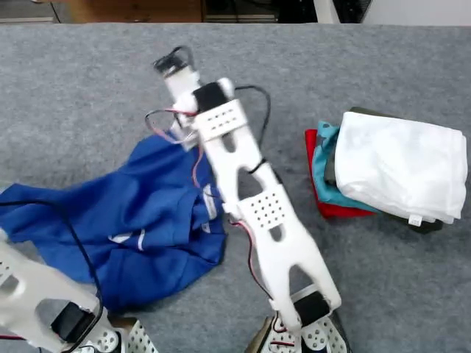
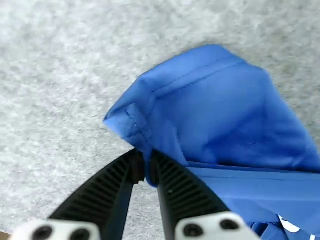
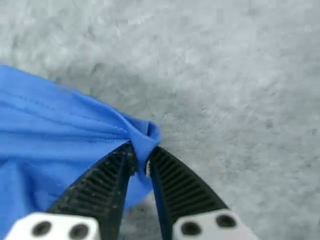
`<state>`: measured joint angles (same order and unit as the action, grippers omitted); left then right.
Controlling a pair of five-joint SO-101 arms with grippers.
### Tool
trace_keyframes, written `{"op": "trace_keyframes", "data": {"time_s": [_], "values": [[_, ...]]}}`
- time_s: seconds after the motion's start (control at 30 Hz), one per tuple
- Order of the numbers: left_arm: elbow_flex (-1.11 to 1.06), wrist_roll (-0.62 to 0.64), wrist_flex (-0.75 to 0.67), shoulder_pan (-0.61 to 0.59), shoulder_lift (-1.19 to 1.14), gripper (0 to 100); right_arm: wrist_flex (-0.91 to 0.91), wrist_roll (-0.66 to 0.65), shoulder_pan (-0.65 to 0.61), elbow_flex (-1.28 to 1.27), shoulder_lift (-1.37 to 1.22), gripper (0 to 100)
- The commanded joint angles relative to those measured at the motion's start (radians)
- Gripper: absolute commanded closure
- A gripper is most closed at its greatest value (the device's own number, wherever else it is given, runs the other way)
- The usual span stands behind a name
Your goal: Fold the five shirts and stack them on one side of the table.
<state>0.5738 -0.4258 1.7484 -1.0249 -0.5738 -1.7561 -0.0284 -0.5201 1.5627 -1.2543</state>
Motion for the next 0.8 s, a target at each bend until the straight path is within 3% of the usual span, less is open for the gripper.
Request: {"op": "trace_keyframes", "data": {"time_s": [0.0,0.13,0.33,0.5,0.77], "values": [[0.009,0.018,0.011,0.028,0.062,98,-0.011,0.011,0.036,0.061,-0.031,99.5],[0.011,0.137,0.011,0.071,0.061,94,-0.003,0.009,0.007,0.062,-0.085,99.5],[0.066,0.328,0.011,0.101,0.068,74,0.034,-0.058,0.002,0.062,-0.11,99.5],[0.192,0.516,0.011,0.107,0.067,73,0.081,-0.057,0.065,0.064,-0.11,99.5],[0.209,0.764,0.009,0.138,0.061,73,0.124,-0.054,0.148,0.064,-0.113,99.5]]}}
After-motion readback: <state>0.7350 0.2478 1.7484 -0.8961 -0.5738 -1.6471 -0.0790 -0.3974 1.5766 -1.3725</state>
